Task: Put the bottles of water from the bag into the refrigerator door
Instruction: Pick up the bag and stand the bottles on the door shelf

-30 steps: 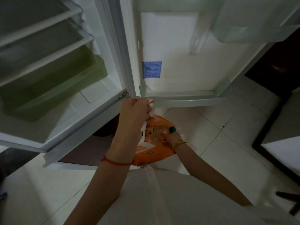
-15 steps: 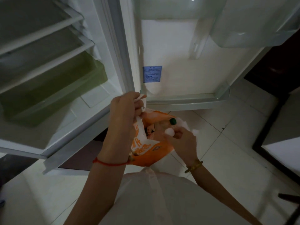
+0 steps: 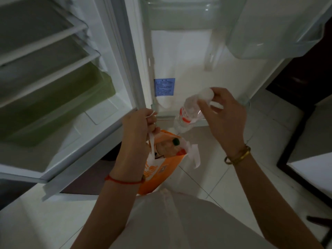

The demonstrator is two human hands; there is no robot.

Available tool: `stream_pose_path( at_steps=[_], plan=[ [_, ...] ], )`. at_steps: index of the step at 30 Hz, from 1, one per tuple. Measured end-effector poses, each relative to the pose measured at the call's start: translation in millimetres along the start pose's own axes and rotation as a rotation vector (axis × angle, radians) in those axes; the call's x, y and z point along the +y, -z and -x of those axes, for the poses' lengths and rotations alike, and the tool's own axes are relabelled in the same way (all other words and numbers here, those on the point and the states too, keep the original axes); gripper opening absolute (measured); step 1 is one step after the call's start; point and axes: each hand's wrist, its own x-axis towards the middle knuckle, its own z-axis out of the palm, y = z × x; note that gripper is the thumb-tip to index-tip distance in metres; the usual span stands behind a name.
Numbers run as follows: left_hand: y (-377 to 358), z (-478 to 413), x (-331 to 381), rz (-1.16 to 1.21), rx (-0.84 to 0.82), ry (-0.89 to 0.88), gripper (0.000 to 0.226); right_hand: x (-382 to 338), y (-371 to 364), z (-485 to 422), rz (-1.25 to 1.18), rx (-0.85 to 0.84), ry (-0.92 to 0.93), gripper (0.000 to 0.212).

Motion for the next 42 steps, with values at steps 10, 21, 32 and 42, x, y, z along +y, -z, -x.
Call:
stream_pose_path(
  at_steps=[10, 21, 32, 42],
  plan=[
    [15, -9, 3, 0.004, 0.067, 0.029, 0.040, -16, -59, -48, 0.061, 0.038, 0.038, 0.039],
    [20, -23, -1, 0.007, 0.133, 0.005, 0.024, -9, -121, -59, 0.187, -0.179, 0.091, 0.039],
    [17, -28, -1, 0.023, 0.138, 0.005, 0.032, 5, -140, -59, 0.267, -0.189, 0.042, 0.038],
    [20, -18, -2, -0.041, 0.109, -0.007, 0.033, 72, -122, 1, 0.367, -0.335, -0.131, 0.031]
  ],
)
